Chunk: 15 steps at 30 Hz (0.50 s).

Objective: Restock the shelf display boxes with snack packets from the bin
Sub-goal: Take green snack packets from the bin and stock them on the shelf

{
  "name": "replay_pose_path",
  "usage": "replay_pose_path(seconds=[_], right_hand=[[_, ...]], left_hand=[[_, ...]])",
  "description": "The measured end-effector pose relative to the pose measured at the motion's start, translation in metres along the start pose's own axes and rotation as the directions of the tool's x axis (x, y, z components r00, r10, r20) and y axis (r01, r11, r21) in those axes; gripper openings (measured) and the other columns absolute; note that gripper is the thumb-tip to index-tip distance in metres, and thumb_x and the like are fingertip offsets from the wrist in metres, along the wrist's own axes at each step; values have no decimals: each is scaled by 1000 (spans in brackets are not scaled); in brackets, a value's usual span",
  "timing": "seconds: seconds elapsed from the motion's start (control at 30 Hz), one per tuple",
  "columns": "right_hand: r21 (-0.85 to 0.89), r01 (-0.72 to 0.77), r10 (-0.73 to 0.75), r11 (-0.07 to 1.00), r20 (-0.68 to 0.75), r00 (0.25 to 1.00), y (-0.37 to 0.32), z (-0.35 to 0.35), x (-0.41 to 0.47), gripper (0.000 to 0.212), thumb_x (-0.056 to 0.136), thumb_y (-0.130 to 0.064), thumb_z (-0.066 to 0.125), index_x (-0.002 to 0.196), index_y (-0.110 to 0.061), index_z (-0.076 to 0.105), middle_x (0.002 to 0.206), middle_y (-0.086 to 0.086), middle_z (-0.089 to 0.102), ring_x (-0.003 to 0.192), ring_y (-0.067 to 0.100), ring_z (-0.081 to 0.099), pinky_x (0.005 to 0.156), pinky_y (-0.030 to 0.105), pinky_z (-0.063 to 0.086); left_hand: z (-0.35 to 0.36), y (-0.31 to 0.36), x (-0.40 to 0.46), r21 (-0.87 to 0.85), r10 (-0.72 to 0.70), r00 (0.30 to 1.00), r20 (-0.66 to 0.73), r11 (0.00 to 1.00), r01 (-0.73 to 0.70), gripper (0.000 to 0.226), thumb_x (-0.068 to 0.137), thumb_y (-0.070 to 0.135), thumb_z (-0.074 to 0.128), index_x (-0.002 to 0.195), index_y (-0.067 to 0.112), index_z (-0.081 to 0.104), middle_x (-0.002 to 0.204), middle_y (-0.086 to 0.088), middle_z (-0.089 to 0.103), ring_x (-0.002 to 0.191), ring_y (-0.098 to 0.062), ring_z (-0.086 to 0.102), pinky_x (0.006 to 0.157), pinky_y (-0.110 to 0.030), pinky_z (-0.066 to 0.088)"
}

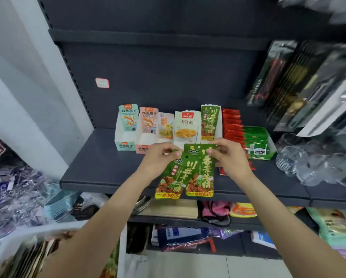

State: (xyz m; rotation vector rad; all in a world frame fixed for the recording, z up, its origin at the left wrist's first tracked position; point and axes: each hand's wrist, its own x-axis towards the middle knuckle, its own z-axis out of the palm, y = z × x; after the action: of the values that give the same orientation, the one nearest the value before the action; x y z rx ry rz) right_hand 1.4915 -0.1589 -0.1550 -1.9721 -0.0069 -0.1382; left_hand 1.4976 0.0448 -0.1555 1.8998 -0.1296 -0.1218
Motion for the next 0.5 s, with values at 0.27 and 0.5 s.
replay_pose_path(seconds=[0.27,0.5], right_hand=[[78,6,10,997,-201,980,12,-47,69,24,88,-7,63,80,-30,62,81,9,66,79,22,64,70,38,57],[135,23,22,991,-325,945,2,-61,152,12,89,-8,62,86,-19,64,82,6,67,83,20,66,73,35,57]], left_hand=[[0,37,67,-16,120,975,-184,992,-125,13,88,10,63,82,21,65,83,5,64,84,-14,62,71,-34,57],[1,47,147,-60,167,955,-246,981,-187,20,86,10,65,77,28,65,77,5,66,85,-21,66,83,-48,55]])
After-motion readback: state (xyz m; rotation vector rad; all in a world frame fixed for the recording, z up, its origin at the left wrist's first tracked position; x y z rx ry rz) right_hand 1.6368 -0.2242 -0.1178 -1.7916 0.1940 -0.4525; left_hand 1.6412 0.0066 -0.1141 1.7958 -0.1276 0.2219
